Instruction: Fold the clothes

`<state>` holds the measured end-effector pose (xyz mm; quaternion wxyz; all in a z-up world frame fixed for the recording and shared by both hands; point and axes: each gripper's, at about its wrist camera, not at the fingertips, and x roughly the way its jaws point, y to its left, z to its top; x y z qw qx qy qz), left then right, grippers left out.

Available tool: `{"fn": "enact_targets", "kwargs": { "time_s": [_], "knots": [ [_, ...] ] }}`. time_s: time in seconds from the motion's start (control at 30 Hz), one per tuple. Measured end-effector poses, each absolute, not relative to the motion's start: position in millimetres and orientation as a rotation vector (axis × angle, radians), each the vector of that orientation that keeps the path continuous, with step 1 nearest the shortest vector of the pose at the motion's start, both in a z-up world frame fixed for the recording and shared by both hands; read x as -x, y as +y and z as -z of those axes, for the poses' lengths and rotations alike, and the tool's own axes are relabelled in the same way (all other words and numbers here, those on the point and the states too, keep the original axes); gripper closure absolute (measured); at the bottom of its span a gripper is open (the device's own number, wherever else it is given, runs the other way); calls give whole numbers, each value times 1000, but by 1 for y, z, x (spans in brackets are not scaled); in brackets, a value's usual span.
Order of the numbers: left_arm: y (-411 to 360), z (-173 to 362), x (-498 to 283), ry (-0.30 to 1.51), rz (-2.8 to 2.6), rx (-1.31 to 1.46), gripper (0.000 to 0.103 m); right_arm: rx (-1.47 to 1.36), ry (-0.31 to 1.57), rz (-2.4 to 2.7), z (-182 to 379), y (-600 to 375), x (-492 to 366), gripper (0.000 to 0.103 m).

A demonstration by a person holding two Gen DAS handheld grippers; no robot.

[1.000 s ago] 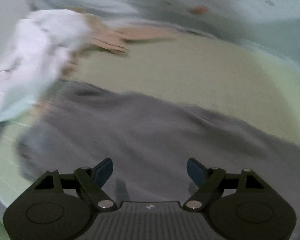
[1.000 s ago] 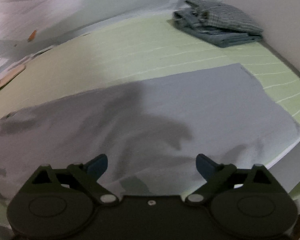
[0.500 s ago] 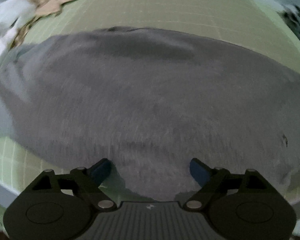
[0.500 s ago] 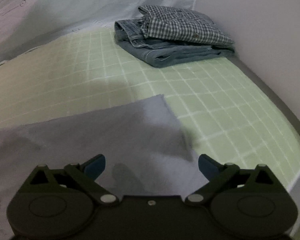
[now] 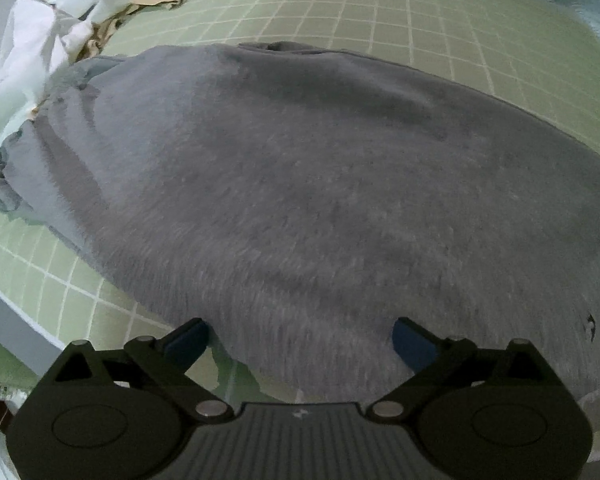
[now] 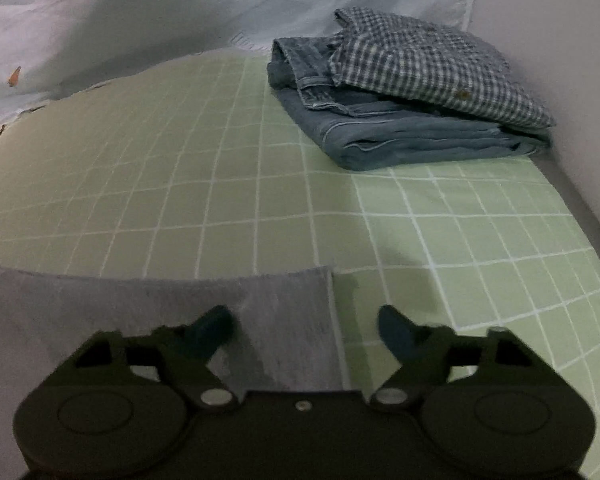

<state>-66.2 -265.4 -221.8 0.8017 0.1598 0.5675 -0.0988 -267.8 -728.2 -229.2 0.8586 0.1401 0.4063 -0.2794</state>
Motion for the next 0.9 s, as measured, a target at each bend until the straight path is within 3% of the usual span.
{"fn": "enact_targets", "kwargs": {
  "time_s": [0.07,0.13,0.43,0.47,0.5,0.53,0.63,0.7,0.9],
  "knots": [
    [-268,221,67,1218,184,-340,3,-326,841,543,227,-732,266,51],
    [-272,220,68,1217,168,-340,3,-318,845,501,225,-731,262,94],
    [-308,214,65,1195,252,-415,4,-219,828,652,220,-791,240,95],
    [-313,214,67,1194,272,-424,4,-220,834,688,220,-801,237,94],
    [-315,213,68,1190,292,-425,4,-204,850,727,218,-802,234,83],
    [-316,212,70,1182,306,-423,4,-186,866,767,216,-803,232,58],
    [-306,206,70,1169,328,-387,4,-127,868,833,205,-785,231,14],
    [-294,202,63,1171,316,-334,4,-137,839,781,198,-756,234,1],
    [-229,186,28,1151,228,-133,4,-208,824,610,194,-639,230,0]
  ]
}}
